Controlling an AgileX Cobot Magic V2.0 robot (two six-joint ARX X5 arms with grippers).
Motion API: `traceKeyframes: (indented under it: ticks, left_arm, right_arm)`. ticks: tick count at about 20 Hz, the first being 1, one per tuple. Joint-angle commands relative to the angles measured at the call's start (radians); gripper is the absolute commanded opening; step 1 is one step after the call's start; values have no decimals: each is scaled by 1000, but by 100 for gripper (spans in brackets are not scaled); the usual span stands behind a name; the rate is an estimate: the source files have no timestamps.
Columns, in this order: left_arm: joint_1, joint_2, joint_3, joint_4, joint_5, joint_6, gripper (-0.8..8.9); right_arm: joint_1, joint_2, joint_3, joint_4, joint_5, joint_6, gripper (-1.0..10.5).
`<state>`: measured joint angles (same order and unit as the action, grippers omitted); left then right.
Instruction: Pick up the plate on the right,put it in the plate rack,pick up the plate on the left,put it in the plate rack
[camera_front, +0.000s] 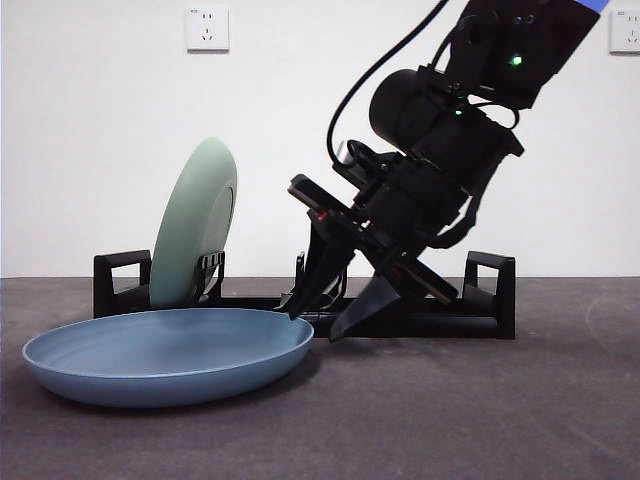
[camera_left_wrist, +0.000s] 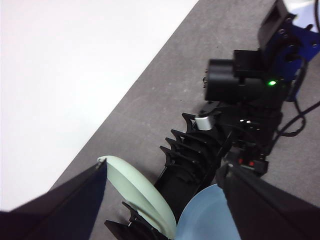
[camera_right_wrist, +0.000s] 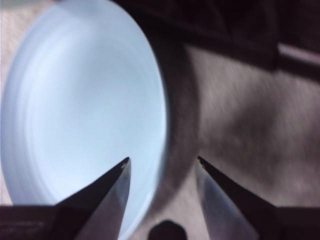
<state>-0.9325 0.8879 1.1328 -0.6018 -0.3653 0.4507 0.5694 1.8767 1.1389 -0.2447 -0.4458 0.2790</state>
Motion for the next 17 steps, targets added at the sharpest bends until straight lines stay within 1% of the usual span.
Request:
traceKeyframes:
  ticks: [1,4,5,7,8,10,13,15,17]
  left_arm:
    - [-3,0,-6,2,-8,5,373]
    - [-3,2,-6,2,-8,5,373]
    - [-3,2,-6,2,-9,5,373]
    - [-3,4,-6,1,-8,5,373]
    - [-3,6,-6,0,-8,5,373]
    - [-3,14,-6,0,-7,5,373]
    - [-3,46,-6,-14,6,1,373]
    - [-4,81,-6,-32,16,-6,373]
    - [-4,128,-6,-56,87,-14,373]
  right_arm:
    - [3,38,13,-2,-27,17,216]
    - [10,60,14,-3,-27,21,210]
    - [14,61,14,-4,-24,20,166]
    - [26,61,14,-3,-15,19,0]
    - [30,61,14,-4,-15,21,-17]
    - [31,61,14,-29,-15,28,-17]
    - [27,51,14,-108,-14,26,-17]
    - [26,25,14,-168,12,13,-17]
    - [25,-26,14,-223,37,-12,-17]
